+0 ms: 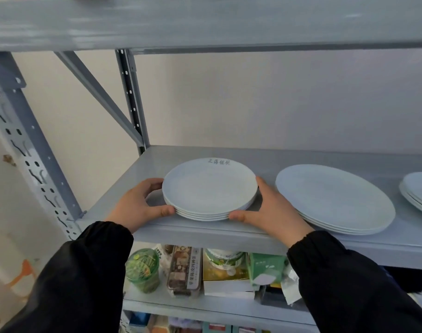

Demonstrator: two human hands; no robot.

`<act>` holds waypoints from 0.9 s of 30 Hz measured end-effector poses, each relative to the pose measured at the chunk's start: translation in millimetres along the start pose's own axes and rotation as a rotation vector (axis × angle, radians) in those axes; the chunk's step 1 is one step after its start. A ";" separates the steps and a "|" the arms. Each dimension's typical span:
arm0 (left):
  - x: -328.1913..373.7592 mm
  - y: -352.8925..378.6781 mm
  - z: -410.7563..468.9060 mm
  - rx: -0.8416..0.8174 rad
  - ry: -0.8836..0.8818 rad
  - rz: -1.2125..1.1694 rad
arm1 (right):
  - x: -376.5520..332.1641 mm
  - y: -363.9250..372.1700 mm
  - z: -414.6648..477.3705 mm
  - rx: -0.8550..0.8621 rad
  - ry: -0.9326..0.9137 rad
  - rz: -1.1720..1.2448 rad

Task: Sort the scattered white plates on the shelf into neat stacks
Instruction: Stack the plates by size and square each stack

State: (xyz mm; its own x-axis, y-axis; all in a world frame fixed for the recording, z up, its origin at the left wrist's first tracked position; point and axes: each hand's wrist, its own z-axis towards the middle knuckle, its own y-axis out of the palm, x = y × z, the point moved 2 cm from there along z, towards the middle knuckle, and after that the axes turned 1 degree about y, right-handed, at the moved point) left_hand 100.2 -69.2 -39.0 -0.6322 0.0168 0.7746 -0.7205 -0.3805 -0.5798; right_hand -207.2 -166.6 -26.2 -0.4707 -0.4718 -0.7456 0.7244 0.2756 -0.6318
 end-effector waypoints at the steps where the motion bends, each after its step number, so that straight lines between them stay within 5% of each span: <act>1: 1.0 0.0 -0.5 0.005 0.008 0.006 | -0.1 -0.1 0.4 0.001 0.000 -0.004; 27: 11.0 1.6 -4.9 -0.080 0.054 0.030 | 11.4 -10.1 11.5 -0.081 -0.043 0.087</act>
State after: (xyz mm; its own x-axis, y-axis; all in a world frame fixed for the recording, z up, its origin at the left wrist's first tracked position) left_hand 90.7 -65.1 -32.5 -0.6668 0.0575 0.7430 -0.7200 -0.3066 -0.6225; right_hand -214.2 -184.4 -25.9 -0.3845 -0.4785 -0.7894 0.7178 0.3828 -0.5816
